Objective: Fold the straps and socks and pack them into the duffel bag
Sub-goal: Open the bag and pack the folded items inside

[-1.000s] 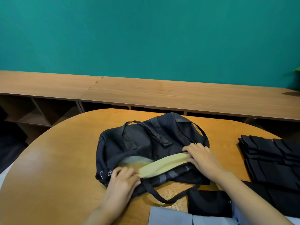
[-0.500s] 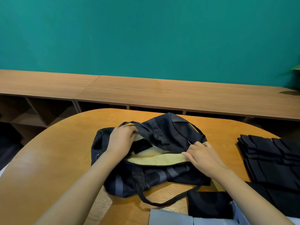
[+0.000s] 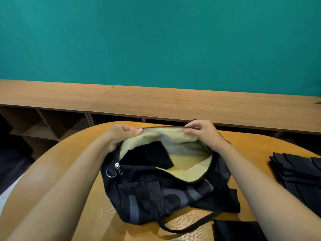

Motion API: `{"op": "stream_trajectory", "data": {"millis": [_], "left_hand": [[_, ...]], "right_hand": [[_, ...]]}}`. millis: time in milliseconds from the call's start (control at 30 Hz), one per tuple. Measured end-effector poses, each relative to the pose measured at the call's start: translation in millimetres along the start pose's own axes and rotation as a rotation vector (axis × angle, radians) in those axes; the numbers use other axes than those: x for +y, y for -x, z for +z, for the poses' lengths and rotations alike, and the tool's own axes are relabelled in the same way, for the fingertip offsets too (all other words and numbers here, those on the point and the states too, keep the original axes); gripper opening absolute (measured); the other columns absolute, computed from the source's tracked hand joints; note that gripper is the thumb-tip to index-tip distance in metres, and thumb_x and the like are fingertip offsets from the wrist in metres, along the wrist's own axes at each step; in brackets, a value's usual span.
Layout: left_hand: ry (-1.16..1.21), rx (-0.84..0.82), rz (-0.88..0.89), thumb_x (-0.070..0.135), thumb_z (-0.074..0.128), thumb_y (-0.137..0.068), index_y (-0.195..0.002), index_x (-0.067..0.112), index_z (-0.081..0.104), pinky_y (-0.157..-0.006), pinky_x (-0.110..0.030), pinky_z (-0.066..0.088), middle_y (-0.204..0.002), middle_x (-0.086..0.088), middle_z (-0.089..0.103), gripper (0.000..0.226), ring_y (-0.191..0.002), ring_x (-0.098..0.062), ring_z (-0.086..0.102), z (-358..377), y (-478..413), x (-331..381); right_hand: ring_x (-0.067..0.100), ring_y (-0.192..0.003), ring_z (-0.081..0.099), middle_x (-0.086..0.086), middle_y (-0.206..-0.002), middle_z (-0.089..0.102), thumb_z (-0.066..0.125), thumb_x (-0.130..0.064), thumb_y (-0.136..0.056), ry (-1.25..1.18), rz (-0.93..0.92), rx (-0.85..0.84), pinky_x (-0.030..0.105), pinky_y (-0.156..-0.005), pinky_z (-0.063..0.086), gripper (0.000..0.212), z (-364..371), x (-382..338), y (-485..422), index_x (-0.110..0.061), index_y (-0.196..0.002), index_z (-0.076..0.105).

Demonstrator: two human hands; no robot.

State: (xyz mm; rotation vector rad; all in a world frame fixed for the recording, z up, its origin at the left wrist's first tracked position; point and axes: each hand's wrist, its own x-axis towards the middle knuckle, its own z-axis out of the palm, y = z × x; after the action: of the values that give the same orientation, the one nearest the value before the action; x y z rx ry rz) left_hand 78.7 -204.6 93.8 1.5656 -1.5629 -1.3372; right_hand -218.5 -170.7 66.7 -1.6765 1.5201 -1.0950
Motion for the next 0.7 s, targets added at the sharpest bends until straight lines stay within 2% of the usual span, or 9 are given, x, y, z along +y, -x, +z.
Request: {"op": "stream_trajectory", "data": {"millis": [67, 133, 233, 300, 367, 433, 533, 600, 700], "left_hand": [[-0.174, -0.028, -0.024, 0.045, 0.074, -0.078, -0.078, 0.008, 0.071, -0.072, -0.028, 0.045, -0.079, -0.003, 0.069, 0.037, -0.081, -0.02, 0.062, -4.7, -7.5, -3.5], [-0.451, 0.099, 0.159, 0.047, 0.066, -0.087, -0.077, 0.008, 0.069, -0.068, -0.031, 0.04, -0.08, -0.006, 0.065, 0.04, -0.081, -0.026, 0.06, 9.2, -14.2, -1.2], [-0.959, 0.452, 0.61, 0.059, 0.034, -0.095, -0.124, 0.016, 0.061, -0.09, -0.039, 0.04, -0.122, -0.006, 0.062, 0.059, -0.111, -0.03, 0.054, 64.3, -3.4, 16.2], [-1.164, 0.404, 0.767, 0.072, 0.012, -0.086, -0.146, 0.015, 0.038, -0.101, -0.042, 0.035, -0.146, -0.005, 0.044, 0.087, -0.126, -0.032, 0.043, 103.5, 5.9, 20.4], [-1.336, 0.302, 0.757, 0.075, 0.021, -0.086, -0.154, 0.008, 0.012, -0.105, -0.046, 0.034, -0.158, -0.009, 0.024, 0.096, -0.133, -0.037, 0.036, 128.5, -3.3, 7.9], [-1.455, 0.279, 0.701, 0.051, 0.04, -0.098, -0.153, 0.005, -0.007, -0.097, -0.043, 0.04, -0.159, -0.014, 0.018, 0.086, -0.127, -0.037, 0.044, 136.7, -22.0, -4.7], [-1.39, 0.252, 0.635, 0.006, 0.048, -0.094, -0.153, 0.005, -0.004, -0.078, -0.037, 0.044, -0.141, -0.013, 0.044, 0.078, -0.11, -0.03, 0.056, 131.3, -45.4, 1.2], [-1.243, 0.228, 0.572, -0.001, 0.049, -0.09, -0.153, 0.008, 0.007, -0.079, -0.039, 0.046, -0.135, -0.014, 0.048, 0.076, -0.111, -0.032, 0.056, 121.9, -55.7, 12.5], [-1.07, 0.219, 0.514, 0.005, 0.044, -0.093, -0.145, 0.01, 0.03, -0.089, -0.044, 0.045, -0.134, -0.017, 0.053, 0.054, -0.115, -0.037, 0.055, 107.3, -71.6, 25.6]], "right_hand": [[0.011, -0.063, 0.053, 0.008, -0.075, 0.063, 0.07, -0.02, -0.088, -0.057, 0.099, -0.006, 0.016, -0.057, 0.039, 0.01, -8.0, 2.4, -5.5, -0.014, -0.081, 0.074], [0.018, -0.061, 0.043, 0.008, -0.066, 0.052, 0.067, -0.032, -0.09, -0.048, 0.168, 0.004, 0.023, -0.05, 0.033, 0.026, -7.6, 6.0, -10.6, -0.008, -0.082, 0.074], [0.018, -0.059, 0.047, 0.008, -0.064, 0.055, 0.064, -0.04, -0.091, -0.077, 0.245, 0.003, 0.026, -0.051, 0.035, 0.043, -3.5, 8.7, -17.5, 0.002, -0.086, 0.071], [0.019, -0.064, 0.055, 0.015, -0.074, 0.062, 0.064, -0.042, -0.091, -0.127, 0.256, -0.009, 0.025, -0.056, 0.042, 0.048, -4.5, 7.6, -20.5, 0.005, -0.09, 0.07], [0.016, -0.066, 0.061, 0.014, -0.078, 0.069, 0.063, -0.043, -0.091, -0.197, 0.291, -0.041, 0.022, -0.057, 0.049, 0.044, -7.2, 3.4, -21.7, 0.0, -0.09, 0.073], [0.011, -0.067, 0.062, 0.004, -0.075, 0.071, 0.062, -0.043, -0.092, -0.22, 0.304, -0.023, 0.021, -0.059, 0.049, 0.037, -8.5, -0.1, -23.3, -0.008, -0.085, 0.074], [0.007, -0.081, 0.059, -0.006, -0.085, 0.068, 0.06, -0.04, -0.094, 0.105, 0.085, 0.238, 0.03, -0.076, 0.049, 0.027, -1.1, 6.0, -17.3, -0.015, -0.091, 0.071], [0.016, -0.099, 0.054, -0.005, -0.102, 0.065, 0.055, -0.041, -0.094, 0.436, -0.196, 0.391, 0.04, -0.087, 0.046, 0.025, 15.5, 12.3, 6.2, -0.019, -0.097, 0.066], [0.029, -0.127, 0.044, 0.008, -0.136, 0.053, 0.051, -0.043, -0.091, 0.726, -0.515, 0.314, 0.047, -0.106, 0.035, 0.03, 49.6, 16.5, 51.8, -0.017, -0.098, 0.067]]}}
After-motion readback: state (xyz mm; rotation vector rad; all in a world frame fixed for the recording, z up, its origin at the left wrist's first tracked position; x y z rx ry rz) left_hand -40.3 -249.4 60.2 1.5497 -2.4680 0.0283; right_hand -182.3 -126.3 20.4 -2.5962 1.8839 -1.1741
